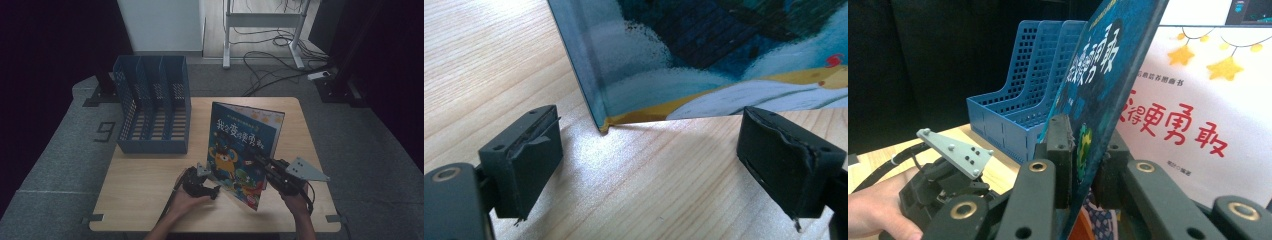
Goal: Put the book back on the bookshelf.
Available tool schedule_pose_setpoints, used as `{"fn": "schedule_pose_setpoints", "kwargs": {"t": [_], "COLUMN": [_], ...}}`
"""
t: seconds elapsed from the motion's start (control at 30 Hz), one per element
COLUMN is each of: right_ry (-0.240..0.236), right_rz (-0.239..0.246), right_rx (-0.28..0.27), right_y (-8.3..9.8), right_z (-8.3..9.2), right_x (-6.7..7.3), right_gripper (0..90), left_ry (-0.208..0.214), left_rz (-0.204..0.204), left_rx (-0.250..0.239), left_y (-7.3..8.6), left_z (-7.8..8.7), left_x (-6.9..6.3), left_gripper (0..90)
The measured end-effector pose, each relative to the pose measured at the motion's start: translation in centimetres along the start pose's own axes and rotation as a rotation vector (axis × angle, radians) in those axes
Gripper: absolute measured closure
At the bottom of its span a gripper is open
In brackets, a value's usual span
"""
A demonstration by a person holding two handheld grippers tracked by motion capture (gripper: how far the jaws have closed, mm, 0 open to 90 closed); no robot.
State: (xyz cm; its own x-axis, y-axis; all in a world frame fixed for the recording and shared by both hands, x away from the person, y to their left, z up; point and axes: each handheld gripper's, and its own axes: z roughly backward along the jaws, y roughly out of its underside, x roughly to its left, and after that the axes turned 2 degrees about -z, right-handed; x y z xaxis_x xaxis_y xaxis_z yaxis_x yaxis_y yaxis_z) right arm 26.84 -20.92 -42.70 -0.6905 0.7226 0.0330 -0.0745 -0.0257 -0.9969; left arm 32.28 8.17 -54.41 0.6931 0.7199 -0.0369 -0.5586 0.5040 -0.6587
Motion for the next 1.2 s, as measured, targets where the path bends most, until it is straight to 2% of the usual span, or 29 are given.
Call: {"fn": "schedule_pose_setpoints", "kwargs": {"t": [0.23,0.43,0.67,0.73,0.83,1.0,1.2], "right_ry": [-0.052,-0.061,-0.036,-0.032,-0.027,-0.005,-0.01], "right_rz": [0.086,0.059,0.078,0.073,0.068,0.068,0.049], "right_rx": [-0.019,-0.024,-0.003,0.003,0.015,0.03,0.048], "right_y": [-0.5,-0.2,-0.1,0.0,0.2,0.5,0.9], "right_z": [-0.2,-0.2,0.1,0.2,0.3,0.5,0.8], "right_x": [1.1,0.5,0.4,0.2,-0.1,-0.5,-1.2], "right_gripper": [80.8,80.7,77.2,76.2,74.9,71.9,70.7], "left_ry": [-0.011,-0.017,-0.007,-0.006,0.001,0.005,0.012], "left_rz": [0.008,0.003,0.012,0.017,0.028,0.022,0.003], "left_rx": [-0.003,-0.004,-0.024,-0.037,-0.084,-0.154,-0.204], "left_y": [-0.5,-0.5,-0.7,-0.9,-1.3,-2.4,-3.7], "left_z": [-0.5,-0.6,-0.1,0.3,1.2,2.7,3.7], "left_x": [0.0,-0.1,0.1,0.3,0.8,1.5,1.8], "left_gripper": [10.4,11.3,14.5,14.6,15.4,18.6,20.0]}}
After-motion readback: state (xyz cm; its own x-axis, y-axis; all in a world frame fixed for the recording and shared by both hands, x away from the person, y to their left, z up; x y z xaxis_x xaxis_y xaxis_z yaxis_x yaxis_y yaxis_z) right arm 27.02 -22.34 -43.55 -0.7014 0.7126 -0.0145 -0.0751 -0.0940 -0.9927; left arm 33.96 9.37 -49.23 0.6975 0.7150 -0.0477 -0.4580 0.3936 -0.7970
